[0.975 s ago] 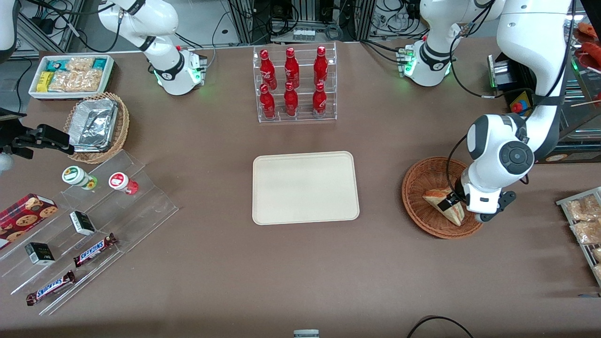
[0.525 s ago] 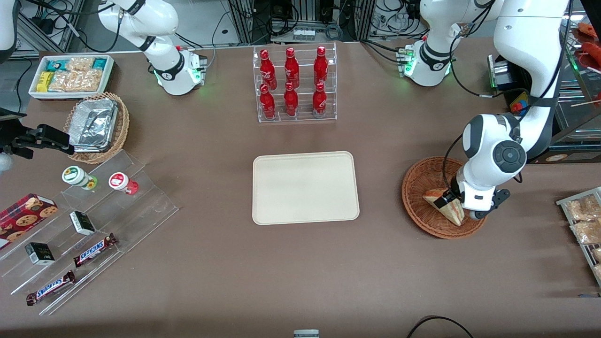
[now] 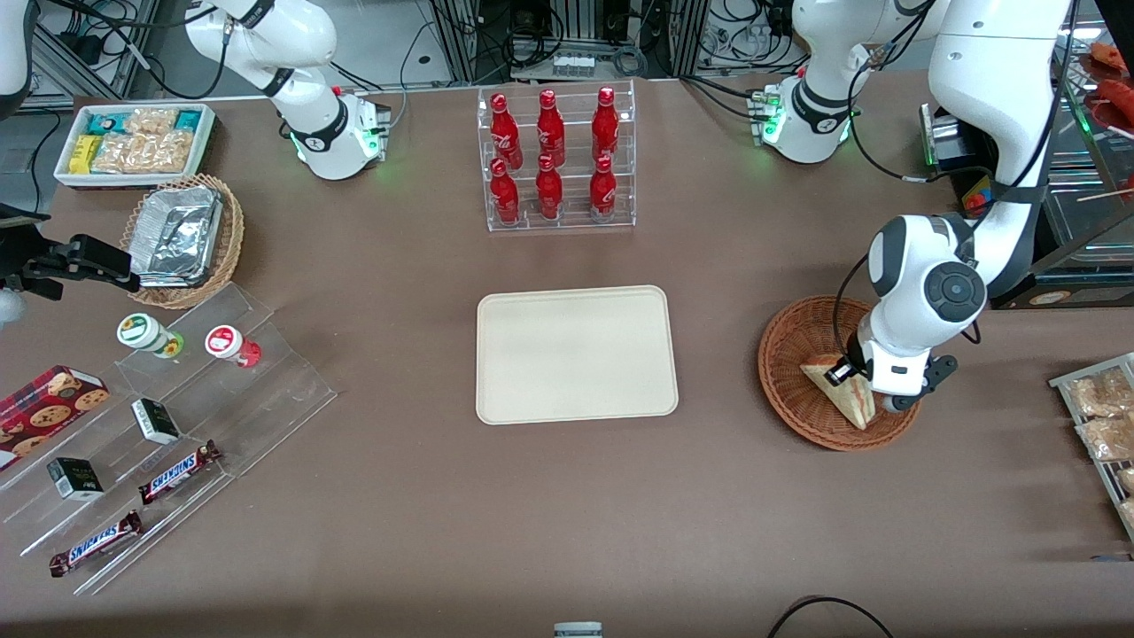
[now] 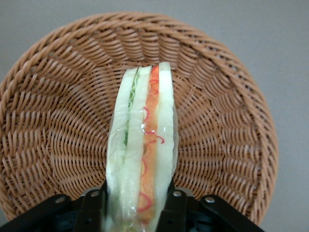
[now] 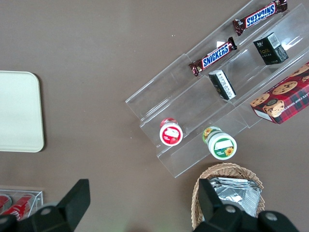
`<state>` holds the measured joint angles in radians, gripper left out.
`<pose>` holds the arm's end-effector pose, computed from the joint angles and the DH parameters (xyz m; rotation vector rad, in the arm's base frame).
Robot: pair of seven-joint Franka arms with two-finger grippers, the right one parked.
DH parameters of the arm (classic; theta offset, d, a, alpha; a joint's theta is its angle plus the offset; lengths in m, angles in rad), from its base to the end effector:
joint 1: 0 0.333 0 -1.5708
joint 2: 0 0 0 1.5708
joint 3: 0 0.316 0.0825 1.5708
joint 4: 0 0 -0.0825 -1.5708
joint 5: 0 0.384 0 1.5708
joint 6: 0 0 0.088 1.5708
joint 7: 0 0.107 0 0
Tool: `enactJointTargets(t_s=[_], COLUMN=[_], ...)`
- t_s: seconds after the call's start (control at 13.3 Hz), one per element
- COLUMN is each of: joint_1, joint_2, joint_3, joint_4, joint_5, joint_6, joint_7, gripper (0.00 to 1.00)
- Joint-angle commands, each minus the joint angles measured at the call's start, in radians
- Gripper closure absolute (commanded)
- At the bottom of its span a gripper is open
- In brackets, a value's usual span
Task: Place sandwich from basket to tray
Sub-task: 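Close the left gripper on the wrapped sandwich, then lift the sandwich and carry it over the cream tray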
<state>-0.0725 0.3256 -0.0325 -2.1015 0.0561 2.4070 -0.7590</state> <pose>0.5759 -0.0601 0.2613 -2.9638 -0.9389 0.0104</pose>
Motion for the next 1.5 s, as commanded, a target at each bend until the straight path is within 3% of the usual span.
enactJointTargets(t_s=[0.0,0.15,0.38,0.67,0.97,1.12,1.43], joint_1=[-0.024,-0.059,-0.165,-0.373,-0.536,-0.598,-0.684], joint_2=[-0.025,-0.033,-0.020,0.015,0.169,0.258,0.351], joint_3=[-0.003,-0.004,-0.004,-0.006,-0.006,-0.006,-0.006], joint_4=[0.101,0.249,0.464,0.532,0.685,0.765,0.772], joint_5=[0.046,0.085,0.074,0.062,0.028,0.028,0.033], joint_6=[-0.151,-0.355,-0.570,-0.565,-0.553,-0.546,-0.430], joint_7=[-0.010,-0.005,-0.011,-0.023,-0.032,-0.081,-0.083], gripper=[1.00,1.00,1.00,1.00,1.00,1.00,1.00])
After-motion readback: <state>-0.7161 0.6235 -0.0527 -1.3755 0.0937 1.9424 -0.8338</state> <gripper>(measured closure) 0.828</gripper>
